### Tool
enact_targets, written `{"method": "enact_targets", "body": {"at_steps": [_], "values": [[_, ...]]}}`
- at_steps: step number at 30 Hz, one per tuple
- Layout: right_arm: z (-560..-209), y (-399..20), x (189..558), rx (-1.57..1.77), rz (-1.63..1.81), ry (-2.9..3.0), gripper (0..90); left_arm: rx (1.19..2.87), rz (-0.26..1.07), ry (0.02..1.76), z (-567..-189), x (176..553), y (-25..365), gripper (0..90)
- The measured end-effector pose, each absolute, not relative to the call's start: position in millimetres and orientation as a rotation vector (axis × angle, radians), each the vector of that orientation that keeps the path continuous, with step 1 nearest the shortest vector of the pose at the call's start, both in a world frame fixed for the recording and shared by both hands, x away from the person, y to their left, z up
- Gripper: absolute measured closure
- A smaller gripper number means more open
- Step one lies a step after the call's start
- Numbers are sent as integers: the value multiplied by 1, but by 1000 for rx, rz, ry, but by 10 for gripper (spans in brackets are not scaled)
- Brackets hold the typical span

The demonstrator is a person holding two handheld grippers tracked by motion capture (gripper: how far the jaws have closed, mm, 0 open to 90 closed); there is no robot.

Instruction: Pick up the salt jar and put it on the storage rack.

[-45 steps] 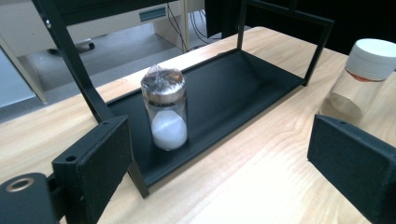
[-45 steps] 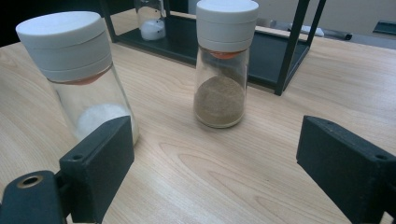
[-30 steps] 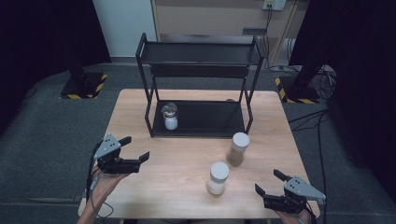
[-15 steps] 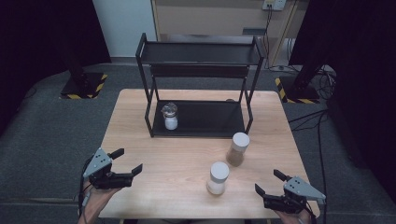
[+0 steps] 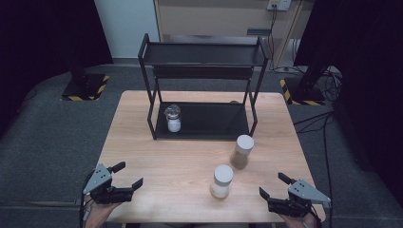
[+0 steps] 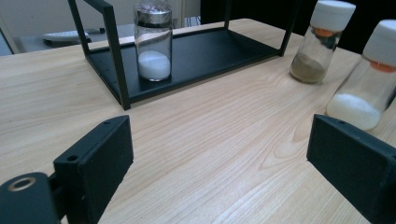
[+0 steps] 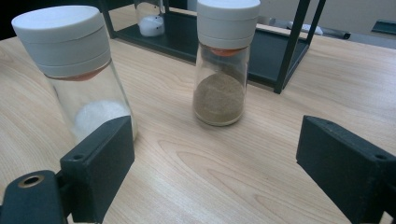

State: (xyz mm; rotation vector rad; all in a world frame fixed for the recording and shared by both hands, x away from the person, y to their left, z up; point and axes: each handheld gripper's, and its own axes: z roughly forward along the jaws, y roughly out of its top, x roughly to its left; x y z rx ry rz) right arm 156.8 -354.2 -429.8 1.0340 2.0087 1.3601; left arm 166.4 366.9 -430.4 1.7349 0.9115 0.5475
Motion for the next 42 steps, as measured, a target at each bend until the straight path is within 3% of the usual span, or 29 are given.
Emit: {"method": "enact_targets", "body": {"at_steps": [42], "values": [[-429,-353,158,1028,1347,2026,120,1756,547,910,-446,169,378,25]]}}
